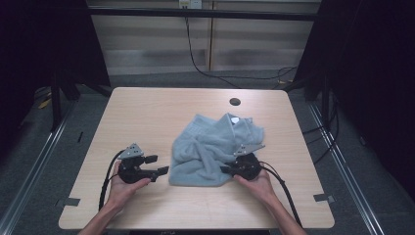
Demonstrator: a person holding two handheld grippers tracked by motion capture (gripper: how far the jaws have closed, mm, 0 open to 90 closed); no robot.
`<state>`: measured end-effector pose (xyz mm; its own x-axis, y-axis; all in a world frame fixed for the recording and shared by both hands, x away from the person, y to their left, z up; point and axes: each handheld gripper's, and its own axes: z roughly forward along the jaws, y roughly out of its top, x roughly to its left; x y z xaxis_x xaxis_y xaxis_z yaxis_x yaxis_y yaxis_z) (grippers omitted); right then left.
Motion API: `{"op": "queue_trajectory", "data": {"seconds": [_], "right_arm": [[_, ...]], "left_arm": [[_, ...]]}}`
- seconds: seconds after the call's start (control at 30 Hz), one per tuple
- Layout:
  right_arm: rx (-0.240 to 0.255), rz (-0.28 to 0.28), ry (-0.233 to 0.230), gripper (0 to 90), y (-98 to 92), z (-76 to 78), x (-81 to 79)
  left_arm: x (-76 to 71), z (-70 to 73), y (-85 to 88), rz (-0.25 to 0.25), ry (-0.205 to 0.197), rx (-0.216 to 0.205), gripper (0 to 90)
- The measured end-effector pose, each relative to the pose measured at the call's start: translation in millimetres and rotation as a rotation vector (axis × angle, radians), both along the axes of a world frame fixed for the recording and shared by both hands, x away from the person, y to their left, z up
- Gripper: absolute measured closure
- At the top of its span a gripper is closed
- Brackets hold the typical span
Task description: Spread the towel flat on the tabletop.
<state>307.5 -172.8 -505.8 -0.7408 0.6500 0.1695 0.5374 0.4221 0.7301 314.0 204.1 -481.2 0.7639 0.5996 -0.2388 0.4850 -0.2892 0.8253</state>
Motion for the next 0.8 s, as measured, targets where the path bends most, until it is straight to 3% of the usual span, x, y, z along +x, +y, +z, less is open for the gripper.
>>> {"op": "queue_trajectory", "data": {"seconds": [0.17,0.27,0.4,0.47,0.5,0.53,0.57,0.6,0.67,0.7,0.8], "right_arm": [[0.013,0.061,0.004,80.0,18.8,-0.4,-7.6],[0.023,0.103,0.01,79.9,30.9,-0.4,-16.8],[0.029,0.153,0.018,79.8,44.3,0.2,-30.3],[0.03,0.167,0.017,79.8,48.6,0.2,-35.4],[0.026,0.175,0.02,79.5,51.1,0.8,-40.0],[0.026,0.175,0.02,79.5,51.1,0.8,-40.0],[0.021,0.181,0.02,78.7,52.0,1.6,-43.9],[0.021,0.181,0.02,78.7,52.0,1.6,-43.9],[0.024,0.187,0.027,77.9,51.5,2.2,-47.5],[0.029,0.195,0.043,75.9,50.1,3.6,-55.4],[0.046,0.204,0.064,69.3,48.7,5.6,-63.6]], "left_arm": [[-9.2,9.4,-4.0,-0.02,-0.008,-0.034,29.2],[-16.1,16.7,-8.5,-0.037,-0.042,-0.042,29.3],[-13.3,10.2,-13.1,-0.049,-0.028,-0.003,29.0],[-9.7,3.1,-16.4,-0.055,0.009,0.022,28.9],[-8.8,-0.3,-18.3,-0.072,0.028,0.032,51.6],[-8.6,-3.9,-20.1,-0.092,0.053,0.044,51.6],[-9.0,-6.2,-21.0,-0.094,0.073,0.048,65.5],[-10.0,-6.3,-20.3,-0.111,0.086,0.041,65.5],[-15.7,-3.1,-16.6,-0.139,0.115,0.039,73.6],[-20.8,-2.5,-13.3,-0.157,0.129,0.033,76.3],[-38.1,-3.9,-2.8,-0.192,0.142,0.024,76.2]]}}
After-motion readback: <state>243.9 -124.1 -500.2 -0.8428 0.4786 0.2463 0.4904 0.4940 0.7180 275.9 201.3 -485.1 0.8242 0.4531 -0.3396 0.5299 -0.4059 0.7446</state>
